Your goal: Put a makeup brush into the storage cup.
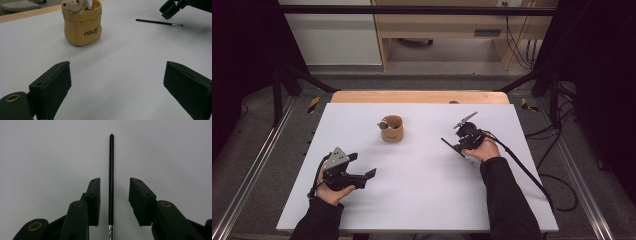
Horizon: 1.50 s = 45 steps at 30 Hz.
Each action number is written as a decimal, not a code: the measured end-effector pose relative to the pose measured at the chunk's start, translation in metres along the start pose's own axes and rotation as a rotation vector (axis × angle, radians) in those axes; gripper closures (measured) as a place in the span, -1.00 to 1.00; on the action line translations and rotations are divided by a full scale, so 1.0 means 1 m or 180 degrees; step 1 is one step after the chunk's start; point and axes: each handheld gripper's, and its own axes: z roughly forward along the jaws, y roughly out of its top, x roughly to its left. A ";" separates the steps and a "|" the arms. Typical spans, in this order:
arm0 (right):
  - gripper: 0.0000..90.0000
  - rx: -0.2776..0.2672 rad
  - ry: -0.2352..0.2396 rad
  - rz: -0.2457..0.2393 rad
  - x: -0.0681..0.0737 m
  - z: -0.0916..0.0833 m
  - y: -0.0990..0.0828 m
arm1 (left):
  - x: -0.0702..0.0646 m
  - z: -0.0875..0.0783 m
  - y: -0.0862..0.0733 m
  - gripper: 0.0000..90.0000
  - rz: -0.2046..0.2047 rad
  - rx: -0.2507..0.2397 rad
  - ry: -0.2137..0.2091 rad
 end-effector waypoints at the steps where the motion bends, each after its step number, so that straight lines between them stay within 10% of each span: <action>1: 0.38 0.0031 0.0008 0.0022 0.001 0.001 0.000 | 0.000 0.000 0.000 -0.85 -0.0003 0.0003 -0.0005; 19: 0.69 0.0345 0.0092 -0.0029 0.002 0.018 -0.002 | -0.001 0.001 0.000 -0.89 0.0048 0.0042 -0.0021; 45: 0.91 0.0331 0.0158 0.0076 0.001 0.016 -0.003 | -0.001 0.001 0.000 -0.88 0.0048 0.0048 -0.0014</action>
